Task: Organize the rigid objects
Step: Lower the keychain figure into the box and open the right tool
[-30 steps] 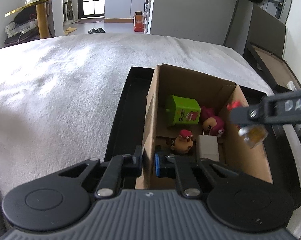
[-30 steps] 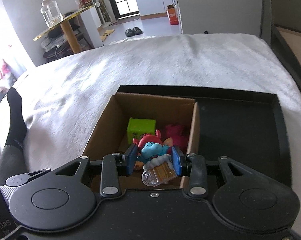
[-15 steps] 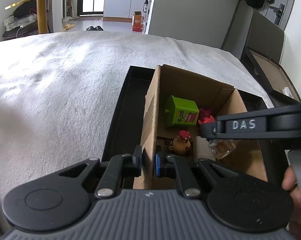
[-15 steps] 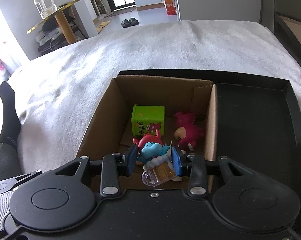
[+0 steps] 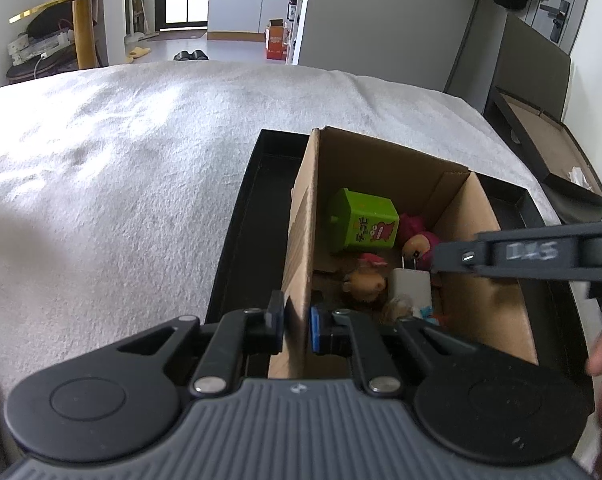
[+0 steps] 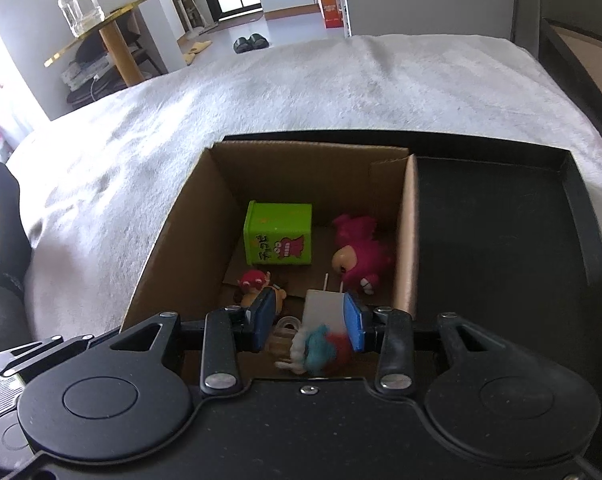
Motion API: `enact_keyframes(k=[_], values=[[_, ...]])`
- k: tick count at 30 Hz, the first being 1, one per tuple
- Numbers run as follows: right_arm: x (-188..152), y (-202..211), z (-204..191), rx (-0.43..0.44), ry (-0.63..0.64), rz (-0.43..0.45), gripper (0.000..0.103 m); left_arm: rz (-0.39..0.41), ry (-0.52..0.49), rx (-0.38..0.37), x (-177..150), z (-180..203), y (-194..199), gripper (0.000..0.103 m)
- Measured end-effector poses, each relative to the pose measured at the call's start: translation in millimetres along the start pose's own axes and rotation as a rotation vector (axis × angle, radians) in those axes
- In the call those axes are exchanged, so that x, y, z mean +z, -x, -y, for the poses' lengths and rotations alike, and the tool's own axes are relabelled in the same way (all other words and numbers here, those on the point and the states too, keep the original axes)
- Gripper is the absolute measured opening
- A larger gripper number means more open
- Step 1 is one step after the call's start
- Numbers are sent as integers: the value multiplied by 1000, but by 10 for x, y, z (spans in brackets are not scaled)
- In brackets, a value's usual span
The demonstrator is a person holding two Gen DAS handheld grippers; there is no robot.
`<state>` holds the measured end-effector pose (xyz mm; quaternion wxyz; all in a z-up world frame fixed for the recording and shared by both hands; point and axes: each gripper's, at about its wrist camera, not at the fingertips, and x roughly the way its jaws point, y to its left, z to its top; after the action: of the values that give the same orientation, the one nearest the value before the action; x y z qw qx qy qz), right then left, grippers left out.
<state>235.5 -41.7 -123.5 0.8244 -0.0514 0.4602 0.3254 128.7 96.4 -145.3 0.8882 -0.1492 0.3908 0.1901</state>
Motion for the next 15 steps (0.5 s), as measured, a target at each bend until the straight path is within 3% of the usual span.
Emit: enact_keyframes(k=[8,10,12,15], values=[[-2,318,203,43,-40,37,47,-19,-40,37,78,138,81,15],[-7,385,243,48,-51,44,59,-22,-29,35,123,142,121,17],[-18,461,281,43,-54,59,64,-16,-31,37,159,156,183,22],[-34,567,348,58,-64,73,70,-5,-43,39,206,200,285,42]])
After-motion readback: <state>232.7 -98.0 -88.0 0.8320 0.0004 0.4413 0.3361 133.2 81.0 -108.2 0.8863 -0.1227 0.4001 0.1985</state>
